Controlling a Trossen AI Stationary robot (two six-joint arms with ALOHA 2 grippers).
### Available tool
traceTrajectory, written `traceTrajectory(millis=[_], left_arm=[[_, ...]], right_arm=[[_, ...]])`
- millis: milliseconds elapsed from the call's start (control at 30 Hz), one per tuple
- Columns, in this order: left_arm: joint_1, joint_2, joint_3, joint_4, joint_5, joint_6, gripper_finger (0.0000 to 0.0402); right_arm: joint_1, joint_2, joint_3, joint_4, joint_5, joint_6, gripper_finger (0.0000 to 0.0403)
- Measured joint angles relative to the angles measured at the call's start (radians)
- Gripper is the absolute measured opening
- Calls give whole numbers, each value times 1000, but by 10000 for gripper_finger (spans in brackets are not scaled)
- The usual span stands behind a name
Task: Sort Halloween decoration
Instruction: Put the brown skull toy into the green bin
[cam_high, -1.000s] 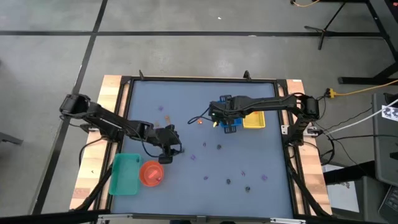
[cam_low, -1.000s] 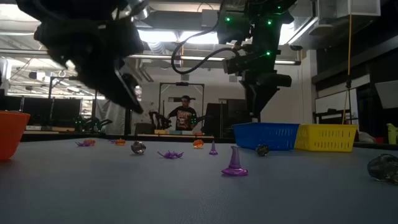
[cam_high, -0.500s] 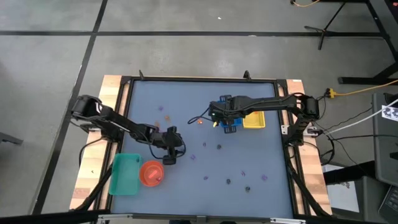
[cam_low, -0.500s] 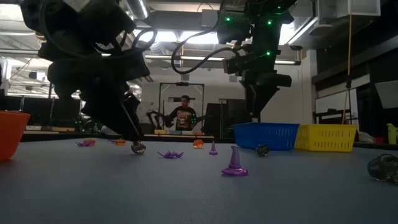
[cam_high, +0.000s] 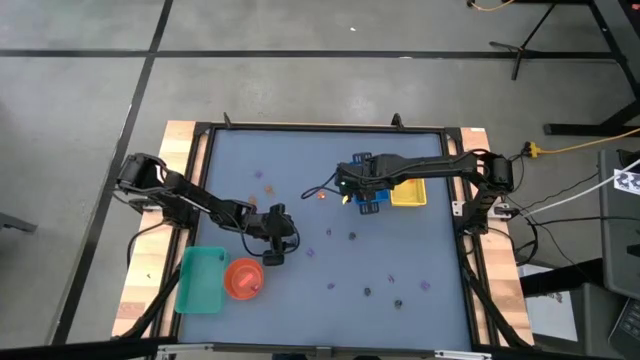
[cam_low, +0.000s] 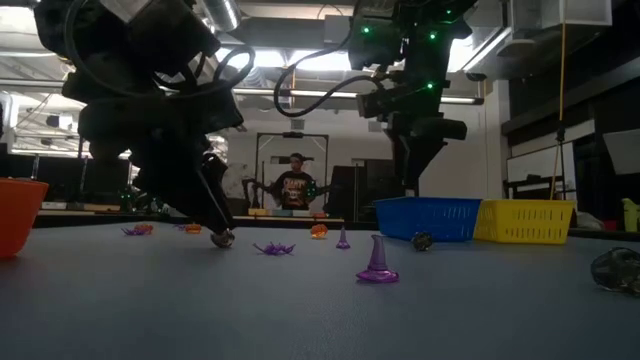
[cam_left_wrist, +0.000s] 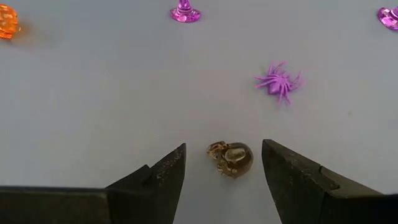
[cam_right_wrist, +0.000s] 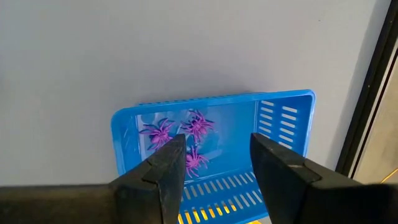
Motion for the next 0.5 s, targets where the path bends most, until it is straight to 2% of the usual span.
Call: traceTrajectory(millis=[500], left_arm=[[-1, 70, 2, 18, 7, -6, 195]], right_arm=[[0, 0, 0, 0, -1, 0, 177]])
